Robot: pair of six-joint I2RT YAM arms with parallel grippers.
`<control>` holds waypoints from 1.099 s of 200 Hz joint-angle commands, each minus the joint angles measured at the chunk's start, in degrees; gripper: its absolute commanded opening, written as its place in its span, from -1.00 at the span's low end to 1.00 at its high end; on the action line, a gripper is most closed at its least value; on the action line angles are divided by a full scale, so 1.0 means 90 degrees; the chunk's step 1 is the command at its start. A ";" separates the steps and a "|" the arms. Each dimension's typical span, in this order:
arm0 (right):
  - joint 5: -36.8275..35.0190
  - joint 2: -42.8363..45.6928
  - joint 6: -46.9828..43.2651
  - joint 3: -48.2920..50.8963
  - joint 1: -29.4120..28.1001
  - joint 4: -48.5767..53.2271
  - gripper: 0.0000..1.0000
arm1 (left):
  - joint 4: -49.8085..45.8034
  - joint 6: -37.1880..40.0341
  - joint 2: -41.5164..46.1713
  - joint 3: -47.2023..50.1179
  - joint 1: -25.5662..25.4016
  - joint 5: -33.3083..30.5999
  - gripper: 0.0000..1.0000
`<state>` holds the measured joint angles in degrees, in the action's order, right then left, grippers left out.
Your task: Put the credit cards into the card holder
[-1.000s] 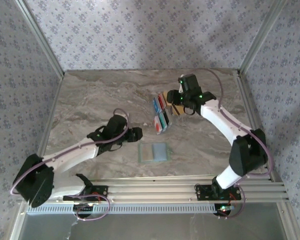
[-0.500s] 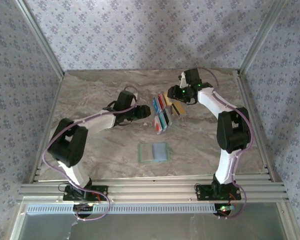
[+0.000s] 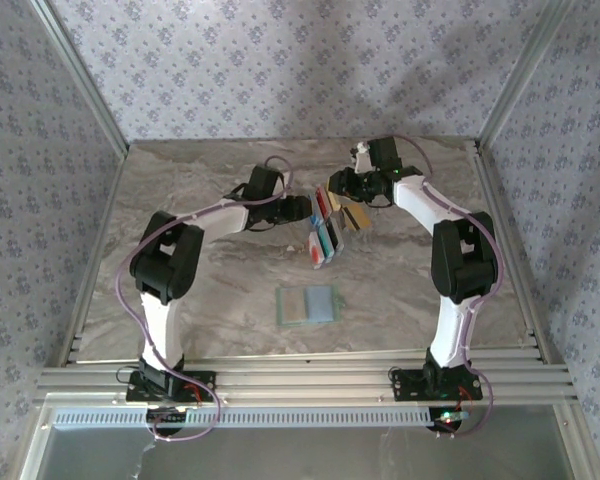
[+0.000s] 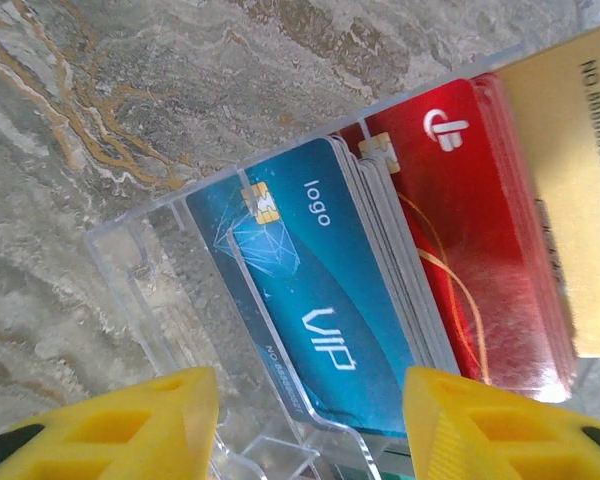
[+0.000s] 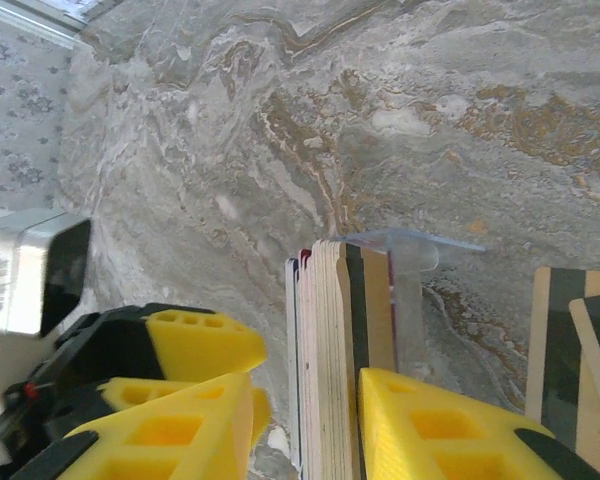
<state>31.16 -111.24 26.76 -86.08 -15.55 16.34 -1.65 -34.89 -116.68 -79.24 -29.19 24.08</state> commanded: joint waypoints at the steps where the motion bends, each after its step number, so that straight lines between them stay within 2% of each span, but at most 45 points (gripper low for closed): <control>1: 0.0278 0.0025 0.0128 0.0072 0.0060 -0.0122 -0.29 | -0.0197 0.0191 -0.0181 -0.0219 0.0005 0.0222 0.02; 100: 0.0215 0.0231 0.0117 0.0161 0.0070 -0.0085 -0.52 | -0.0382 0.0322 -0.0521 -0.0494 -0.0052 0.0162 0.01; 186: 0.0250 0.0292 0.0142 0.0180 0.0117 -0.0099 -0.55 | -0.0432 0.0322 -0.0637 -0.0578 -0.0075 0.0137 -0.01; 220: 0.0269 0.0287 0.0176 0.0195 0.0146 -0.0111 -0.65 | -0.0441 0.0332 -0.0639 -0.0570 -0.0071 0.0137 -0.01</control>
<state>32.40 -110.59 27.73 -84.99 -14.85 15.57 -4.80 -32.97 -120.55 -82.17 -29.36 24.88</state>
